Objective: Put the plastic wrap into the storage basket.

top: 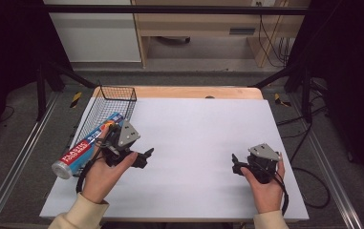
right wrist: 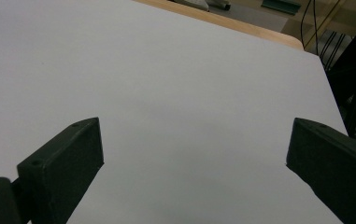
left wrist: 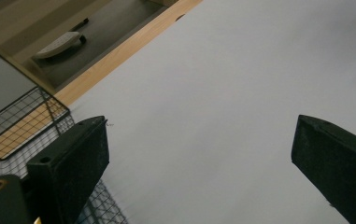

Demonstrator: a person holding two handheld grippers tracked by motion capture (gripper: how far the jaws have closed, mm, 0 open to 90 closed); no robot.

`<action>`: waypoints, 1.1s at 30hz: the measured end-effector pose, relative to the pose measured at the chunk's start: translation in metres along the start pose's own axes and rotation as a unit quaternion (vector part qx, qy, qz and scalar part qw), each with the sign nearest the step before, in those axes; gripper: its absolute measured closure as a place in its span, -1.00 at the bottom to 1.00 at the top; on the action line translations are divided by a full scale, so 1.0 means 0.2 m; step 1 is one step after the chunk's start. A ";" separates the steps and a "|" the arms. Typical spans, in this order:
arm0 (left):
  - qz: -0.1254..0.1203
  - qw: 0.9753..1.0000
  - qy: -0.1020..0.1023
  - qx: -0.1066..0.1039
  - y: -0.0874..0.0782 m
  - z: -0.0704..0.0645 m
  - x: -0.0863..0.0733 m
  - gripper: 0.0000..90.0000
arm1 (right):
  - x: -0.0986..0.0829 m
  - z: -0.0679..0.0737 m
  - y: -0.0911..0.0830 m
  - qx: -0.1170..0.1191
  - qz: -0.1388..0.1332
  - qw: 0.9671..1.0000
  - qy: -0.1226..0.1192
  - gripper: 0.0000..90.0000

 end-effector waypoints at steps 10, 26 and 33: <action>-0.018 0.999 0.012 -0.035 0.11 -0.10 0.02 -0.90 | -0.01 -0.02 -0.02 -0.003 -0.003 1.000 0.005 -0.91; -0.040 0.994 -0.010 -0.100 0.28 -0.22 -0.05 -0.90 | -0.04 -0.07 -0.07 -0.007 -0.001 1.000 0.014 -0.91; -0.034 0.993 -0.002 -0.117 0.36 -0.27 -0.10 -0.90 | -0.07 -0.10 -0.10 -0.012 0.002 1.000 0.018 -0.91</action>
Point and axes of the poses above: each handheld gripper's, and its own axes: y roughly forward along the jaws, x roughly out of its top, z roughly to its left, the point moved 10 cm from there along y, roughly forward along the jaws, and after that the axes turned 14 degrees about -x, right-handed, at the moved point
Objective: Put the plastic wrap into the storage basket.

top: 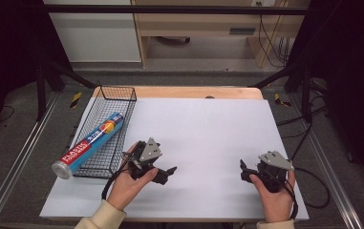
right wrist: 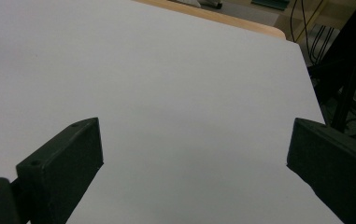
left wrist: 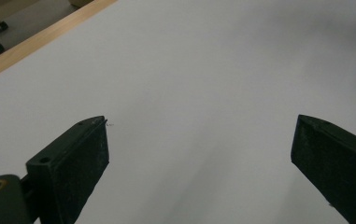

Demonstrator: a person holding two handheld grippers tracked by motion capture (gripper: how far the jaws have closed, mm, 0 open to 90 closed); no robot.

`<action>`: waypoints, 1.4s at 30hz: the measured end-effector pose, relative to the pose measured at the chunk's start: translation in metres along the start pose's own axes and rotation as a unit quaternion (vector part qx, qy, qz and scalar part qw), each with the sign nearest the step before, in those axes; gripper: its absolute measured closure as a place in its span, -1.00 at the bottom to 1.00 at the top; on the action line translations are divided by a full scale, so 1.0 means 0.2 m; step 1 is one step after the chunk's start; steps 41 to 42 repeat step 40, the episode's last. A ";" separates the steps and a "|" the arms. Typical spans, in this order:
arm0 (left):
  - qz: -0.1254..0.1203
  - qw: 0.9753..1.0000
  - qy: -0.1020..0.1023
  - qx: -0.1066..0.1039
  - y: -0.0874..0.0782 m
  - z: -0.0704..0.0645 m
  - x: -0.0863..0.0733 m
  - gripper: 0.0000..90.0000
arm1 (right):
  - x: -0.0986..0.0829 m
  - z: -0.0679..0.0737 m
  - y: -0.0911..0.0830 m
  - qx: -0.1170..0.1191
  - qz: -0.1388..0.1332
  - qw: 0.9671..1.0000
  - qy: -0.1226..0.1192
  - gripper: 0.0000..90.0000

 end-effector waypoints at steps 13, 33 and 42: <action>0.018 1.000 0.007 -0.014 0.10 -0.01 -0.11 -0.92 | -0.05 -0.05 -0.03 -0.002 0.008 1.000 0.009 -0.92; 0.024 0.999 -0.022 -0.013 0.05 0.05 -0.29 -0.92 | -0.16 -0.05 -0.05 0.019 0.037 0.999 0.012 -0.92; 0.014 1.000 0.000 0.005 -0.01 0.03 -0.31 -0.92 | -0.15 -0.05 -0.04 0.014 0.030 0.999 0.013 -0.89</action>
Point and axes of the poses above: each handheld gripper's, and its own axes: y roughly forward along the jaws, x roughly out of its top, z roughly to its left, the point moved 10 cm from there along y, roughly forward along the jaws, and after that the axes turned 14 degrees about -x, right-handed, at the moved point
